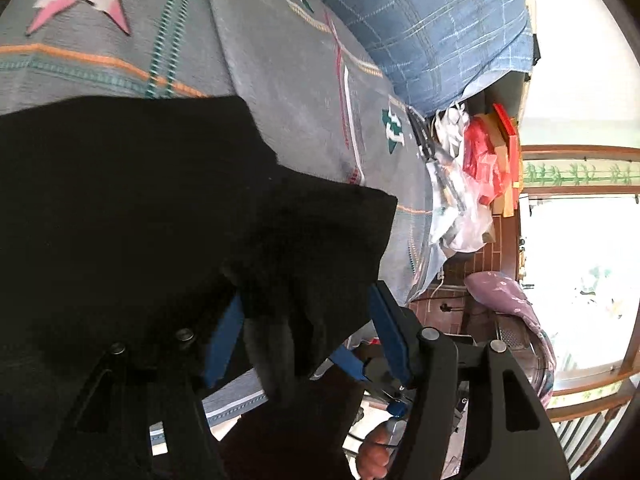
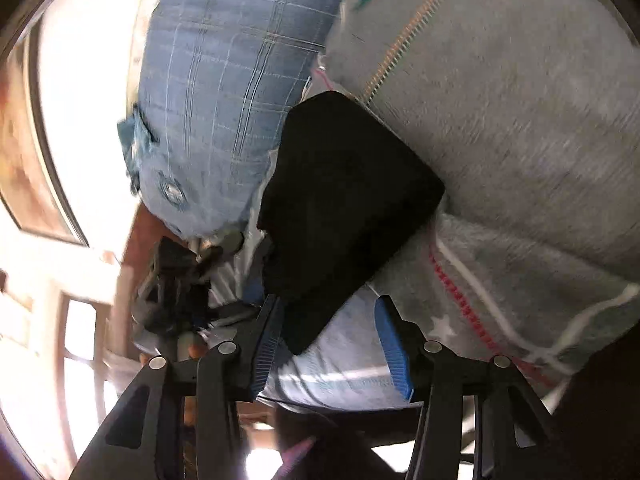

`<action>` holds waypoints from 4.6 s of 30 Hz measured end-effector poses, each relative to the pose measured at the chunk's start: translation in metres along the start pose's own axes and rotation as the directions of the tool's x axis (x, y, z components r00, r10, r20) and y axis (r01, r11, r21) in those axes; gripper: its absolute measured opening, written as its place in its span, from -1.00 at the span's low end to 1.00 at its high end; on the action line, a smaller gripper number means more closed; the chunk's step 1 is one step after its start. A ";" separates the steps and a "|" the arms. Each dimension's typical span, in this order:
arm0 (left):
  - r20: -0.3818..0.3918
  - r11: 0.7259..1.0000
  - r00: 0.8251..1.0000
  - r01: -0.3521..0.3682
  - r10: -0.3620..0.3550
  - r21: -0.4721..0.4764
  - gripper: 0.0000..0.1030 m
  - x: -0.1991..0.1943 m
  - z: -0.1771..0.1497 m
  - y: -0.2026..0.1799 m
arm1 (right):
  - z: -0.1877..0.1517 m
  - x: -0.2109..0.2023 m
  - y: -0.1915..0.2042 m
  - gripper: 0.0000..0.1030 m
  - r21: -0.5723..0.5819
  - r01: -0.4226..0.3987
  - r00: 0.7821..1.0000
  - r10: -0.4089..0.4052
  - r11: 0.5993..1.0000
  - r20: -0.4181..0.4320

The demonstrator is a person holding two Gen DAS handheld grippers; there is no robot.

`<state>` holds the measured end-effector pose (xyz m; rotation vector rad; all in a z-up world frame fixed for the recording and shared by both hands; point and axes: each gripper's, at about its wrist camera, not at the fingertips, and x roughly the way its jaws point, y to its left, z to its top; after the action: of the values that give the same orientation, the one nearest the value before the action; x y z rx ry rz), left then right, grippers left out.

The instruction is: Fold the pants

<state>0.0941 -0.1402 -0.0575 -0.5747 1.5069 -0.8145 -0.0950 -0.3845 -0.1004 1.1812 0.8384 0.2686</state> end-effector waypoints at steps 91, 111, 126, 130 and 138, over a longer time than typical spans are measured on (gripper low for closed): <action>0.422 0.871 0.781 -0.490 0.461 -0.044 -0.05 -0.147 -0.048 0.062 | -0.043 0.104 0.146 -0.18 -0.683 0.395 0.910 -0.363 0.615 0.200; 0.403 0.887 0.792 -0.382 0.459 -0.259 -0.04 -0.210 -0.066 0.148 | -0.135 0.164 0.158 0.00 -0.864 0.280 0.907 -0.410 0.419 0.096; 0.311 0.909 0.869 -0.300 0.386 -0.289 0.12 -0.219 -0.037 0.177 | -0.246 0.257 0.181 0.26 -0.986 0.160 0.911 -0.376 -0.050 0.167; 0.297 0.917 0.884 -0.279 0.361 -0.284 0.16 -0.218 -0.030 0.179 | -0.239 0.262 0.176 -0.26 -0.982 0.171 0.914 -0.360 -0.080 0.189; 0.296 0.982 0.951 -0.039 0.093 -0.183 0.44 -0.203 -0.024 0.177 | -0.206 0.225 0.193 -0.67 -0.980 0.129 0.952 -0.294 0.148 0.081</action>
<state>0.1123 0.1292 -0.0663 -0.7410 1.3125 -0.5162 -0.0415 -0.0307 -0.0523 -0.2632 0.6928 0.5537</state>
